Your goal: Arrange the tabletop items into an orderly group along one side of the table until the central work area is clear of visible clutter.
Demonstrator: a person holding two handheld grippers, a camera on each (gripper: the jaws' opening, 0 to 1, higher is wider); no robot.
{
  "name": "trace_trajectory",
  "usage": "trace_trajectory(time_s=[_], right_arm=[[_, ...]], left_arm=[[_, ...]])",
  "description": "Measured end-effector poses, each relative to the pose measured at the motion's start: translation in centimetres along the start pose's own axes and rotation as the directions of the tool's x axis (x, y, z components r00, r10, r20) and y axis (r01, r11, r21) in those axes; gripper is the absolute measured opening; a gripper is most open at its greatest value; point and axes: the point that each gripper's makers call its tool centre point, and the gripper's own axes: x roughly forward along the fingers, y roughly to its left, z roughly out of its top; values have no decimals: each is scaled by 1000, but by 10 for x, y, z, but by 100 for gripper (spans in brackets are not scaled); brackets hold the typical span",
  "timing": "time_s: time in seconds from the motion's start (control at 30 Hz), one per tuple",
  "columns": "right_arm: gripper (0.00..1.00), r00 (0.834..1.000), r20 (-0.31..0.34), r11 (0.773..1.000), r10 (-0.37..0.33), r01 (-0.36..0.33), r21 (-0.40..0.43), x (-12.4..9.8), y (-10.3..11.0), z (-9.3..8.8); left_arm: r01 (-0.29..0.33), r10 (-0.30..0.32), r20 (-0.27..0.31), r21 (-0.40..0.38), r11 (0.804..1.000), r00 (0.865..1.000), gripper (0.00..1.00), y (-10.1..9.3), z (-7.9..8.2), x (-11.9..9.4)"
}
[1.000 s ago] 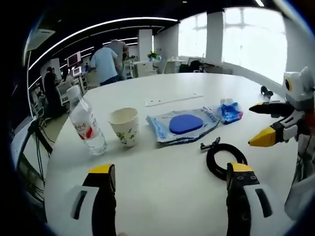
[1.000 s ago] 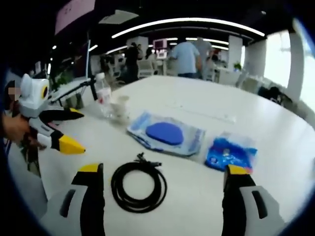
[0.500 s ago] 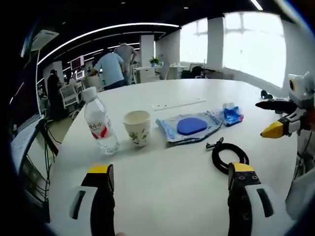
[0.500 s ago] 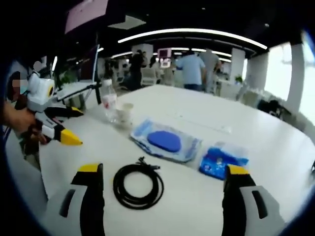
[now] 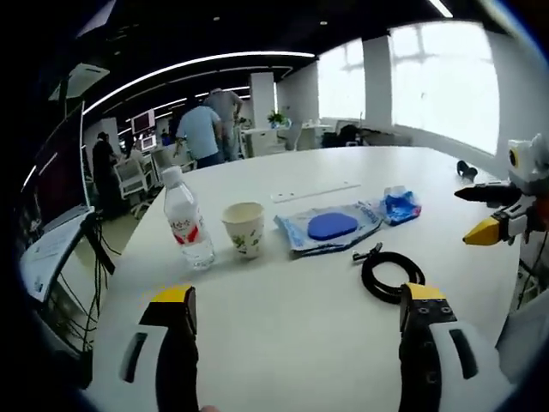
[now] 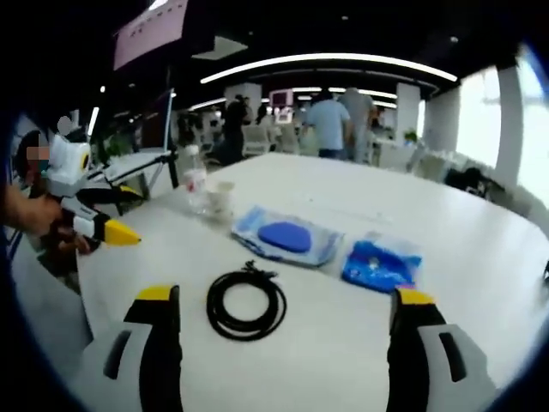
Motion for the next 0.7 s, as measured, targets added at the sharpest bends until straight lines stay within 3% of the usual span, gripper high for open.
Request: trace_trajectory(time_s=[0.2,0.4,0.7], right_arm=[[100,999,34,999,-39,38,25,-19,4,-6],[100,997,53,993,-55,49,103,-30,9,-21],[100,991,119,996,-65,57,64,-48,26,-18]], left_arm=[[-9,9,12,0,1000,1000,100,1,-7,-20],[-42,43,52,-6,999,998,100,11,-5,-51],[-23,16,95,67,997,995,100,3,-12,-74]])
